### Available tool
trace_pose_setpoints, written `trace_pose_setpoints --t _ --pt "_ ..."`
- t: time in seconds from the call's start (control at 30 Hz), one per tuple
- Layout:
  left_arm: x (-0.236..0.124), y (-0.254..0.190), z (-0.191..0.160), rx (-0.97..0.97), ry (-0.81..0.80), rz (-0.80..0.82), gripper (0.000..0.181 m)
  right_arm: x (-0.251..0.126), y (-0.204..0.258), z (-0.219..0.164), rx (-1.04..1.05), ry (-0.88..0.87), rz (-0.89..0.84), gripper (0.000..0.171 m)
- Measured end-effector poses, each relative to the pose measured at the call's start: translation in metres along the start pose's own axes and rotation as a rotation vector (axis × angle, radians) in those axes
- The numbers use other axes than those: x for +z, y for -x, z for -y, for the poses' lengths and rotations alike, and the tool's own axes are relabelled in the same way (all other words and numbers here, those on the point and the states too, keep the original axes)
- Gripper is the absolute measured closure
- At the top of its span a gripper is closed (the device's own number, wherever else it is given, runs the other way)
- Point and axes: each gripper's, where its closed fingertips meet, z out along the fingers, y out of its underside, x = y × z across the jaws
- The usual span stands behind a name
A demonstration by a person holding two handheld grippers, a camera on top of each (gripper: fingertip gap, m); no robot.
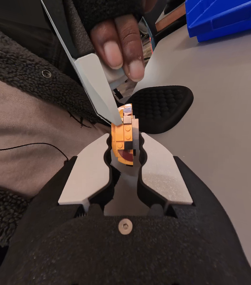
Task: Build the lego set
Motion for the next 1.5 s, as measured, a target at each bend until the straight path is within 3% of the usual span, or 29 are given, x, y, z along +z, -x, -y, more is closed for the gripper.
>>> trace_pose_setpoints --t 0.43,0.53,0.67,1.5 --pt "-0.009 0.008 0.004 -0.025 -0.042 0.074 0.158 -0.006 0.004 0.013 0.061 -0.104 0.056 0.139" --pt "-0.013 0.013 0.015 -0.017 -0.112 0.122 0.167 -0.011 0.011 0.025 0.101 -0.178 0.127 0.138" --pt "-0.015 0.016 0.011 -0.034 -0.112 0.129 0.181 -0.015 0.002 0.023 0.064 -0.155 0.028 0.138" --pt "-0.020 0.032 -0.023 -0.214 -0.176 0.228 0.181 -0.014 -0.027 0.006 0.005 -0.054 -0.158 0.138"
